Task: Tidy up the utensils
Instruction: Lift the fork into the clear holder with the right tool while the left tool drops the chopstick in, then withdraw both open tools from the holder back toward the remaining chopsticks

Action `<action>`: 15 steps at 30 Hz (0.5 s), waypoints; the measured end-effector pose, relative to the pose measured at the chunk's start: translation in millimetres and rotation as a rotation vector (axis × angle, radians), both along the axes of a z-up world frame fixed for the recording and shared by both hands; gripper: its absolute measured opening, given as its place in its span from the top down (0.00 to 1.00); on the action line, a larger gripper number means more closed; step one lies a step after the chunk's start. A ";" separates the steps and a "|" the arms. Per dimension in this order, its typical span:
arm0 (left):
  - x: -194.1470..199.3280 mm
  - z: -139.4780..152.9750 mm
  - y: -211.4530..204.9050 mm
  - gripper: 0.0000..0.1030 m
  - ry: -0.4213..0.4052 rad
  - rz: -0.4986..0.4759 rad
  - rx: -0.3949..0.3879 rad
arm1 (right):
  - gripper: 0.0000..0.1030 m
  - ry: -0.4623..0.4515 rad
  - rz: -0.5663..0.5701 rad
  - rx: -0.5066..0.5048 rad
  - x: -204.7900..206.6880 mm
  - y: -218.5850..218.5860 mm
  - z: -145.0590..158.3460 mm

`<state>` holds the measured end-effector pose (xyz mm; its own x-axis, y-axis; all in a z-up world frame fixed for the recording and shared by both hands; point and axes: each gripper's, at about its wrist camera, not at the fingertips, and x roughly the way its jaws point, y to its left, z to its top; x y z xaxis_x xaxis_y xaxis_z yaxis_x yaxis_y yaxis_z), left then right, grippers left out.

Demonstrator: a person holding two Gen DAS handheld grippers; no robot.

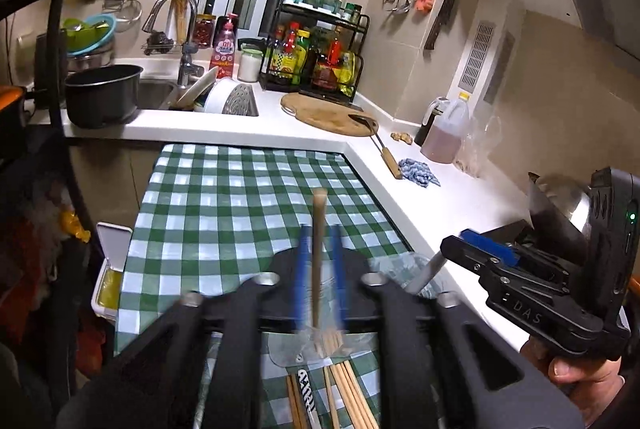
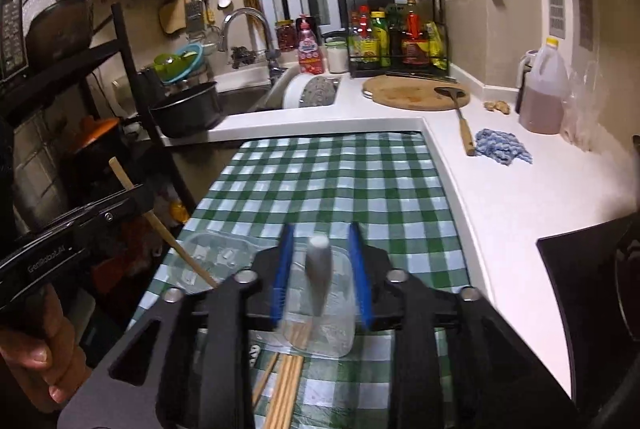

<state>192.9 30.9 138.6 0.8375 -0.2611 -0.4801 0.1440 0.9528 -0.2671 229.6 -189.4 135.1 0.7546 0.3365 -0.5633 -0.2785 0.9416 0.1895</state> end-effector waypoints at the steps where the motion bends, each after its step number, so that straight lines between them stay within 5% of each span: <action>1: -2.9 1.6 -0.5 0.60 -0.016 0.007 0.006 | 0.64 0.000 -0.009 -0.009 -0.7 -0.7 0.5; 7: -38.5 27.2 -7.4 0.45 -0.178 0.036 0.053 | 0.60 -0.099 -0.050 -0.069 -27.3 -9.2 25.4; 15: -70.7 33.2 -12.8 0.39 -0.227 0.048 0.071 | 0.55 -0.224 -0.089 -0.050 -79.6 -30.5 51.5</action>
<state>122.2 18.1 171.7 0.9364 -0.1913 -0.2942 0.1472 0.9752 -0.1655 149.9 -219.9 186.6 0.8881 0.2391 -0.3925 -0.2240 0.9709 0.0845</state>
